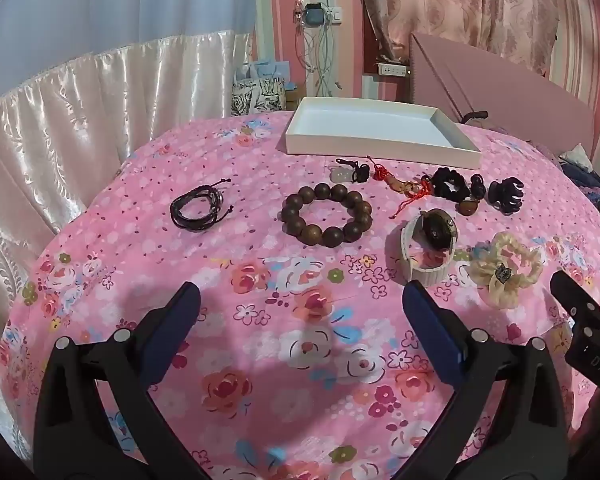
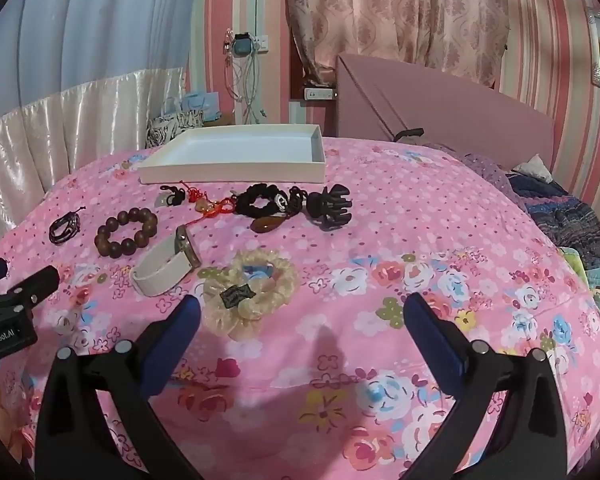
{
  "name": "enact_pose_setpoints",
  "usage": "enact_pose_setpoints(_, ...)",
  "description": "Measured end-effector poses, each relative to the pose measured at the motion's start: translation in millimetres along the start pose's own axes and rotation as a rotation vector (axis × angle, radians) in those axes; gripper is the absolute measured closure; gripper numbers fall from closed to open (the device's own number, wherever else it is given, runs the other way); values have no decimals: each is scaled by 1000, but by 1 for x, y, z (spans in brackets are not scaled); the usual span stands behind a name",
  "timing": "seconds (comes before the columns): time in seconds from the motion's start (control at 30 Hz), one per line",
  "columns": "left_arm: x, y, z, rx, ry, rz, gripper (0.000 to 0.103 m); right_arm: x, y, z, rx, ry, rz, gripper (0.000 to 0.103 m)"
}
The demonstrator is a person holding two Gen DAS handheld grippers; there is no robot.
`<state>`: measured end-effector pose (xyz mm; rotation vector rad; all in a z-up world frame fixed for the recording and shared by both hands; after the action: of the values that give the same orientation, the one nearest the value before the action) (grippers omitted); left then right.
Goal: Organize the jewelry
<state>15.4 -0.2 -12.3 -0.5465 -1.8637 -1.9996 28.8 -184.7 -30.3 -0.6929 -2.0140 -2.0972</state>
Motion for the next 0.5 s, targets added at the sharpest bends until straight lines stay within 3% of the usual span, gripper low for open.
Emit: enact_pose_setpoints(0.5,-2,-1,1,4,-9,19,3,2,2,-3,6,-23,-20,2)
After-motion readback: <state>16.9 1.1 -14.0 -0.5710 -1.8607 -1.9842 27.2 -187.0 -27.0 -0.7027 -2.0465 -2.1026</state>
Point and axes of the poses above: each gripper's, at about its wrist camera, not at the fingertips, and x roughly against the way its jaws point, z to its left, y to its top, the point moved 2 cm from there along -x, roughly the way its jaws point, and after that the axes turned 8 degrees about -z, right-handed, at the moved point
